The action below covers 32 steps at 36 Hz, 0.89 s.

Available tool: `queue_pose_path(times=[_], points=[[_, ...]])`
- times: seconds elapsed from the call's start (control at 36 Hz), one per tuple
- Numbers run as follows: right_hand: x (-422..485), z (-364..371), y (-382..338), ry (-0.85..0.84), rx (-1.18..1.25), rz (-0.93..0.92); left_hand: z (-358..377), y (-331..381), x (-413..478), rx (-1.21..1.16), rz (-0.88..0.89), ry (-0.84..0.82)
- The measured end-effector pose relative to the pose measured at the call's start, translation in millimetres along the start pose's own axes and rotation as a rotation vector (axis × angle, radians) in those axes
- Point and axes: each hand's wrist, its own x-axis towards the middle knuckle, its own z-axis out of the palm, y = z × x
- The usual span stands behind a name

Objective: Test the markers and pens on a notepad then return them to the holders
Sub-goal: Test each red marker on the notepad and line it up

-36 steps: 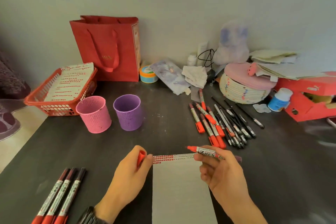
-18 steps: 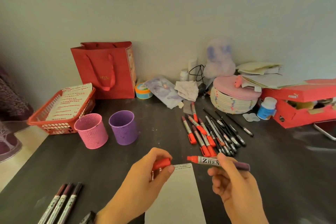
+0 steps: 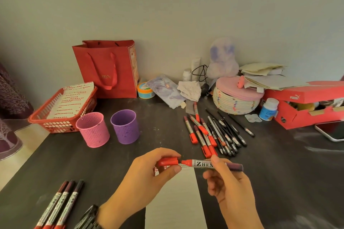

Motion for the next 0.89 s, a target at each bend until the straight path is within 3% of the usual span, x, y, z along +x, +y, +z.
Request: queue_pose_path(times=[0.61, 0.89], points=[[-4.7, 10.2, 13.4, -0.069, -0.002, 0.110, -2.8, -2.5, -3.6, 0.007, 0.090, -0.022], [-10.4, -4.6, -5.3, -0.359, -0.475, 0.014, -11.4, -17.1, -16.7, 0.032, 0.098, -0.091]])
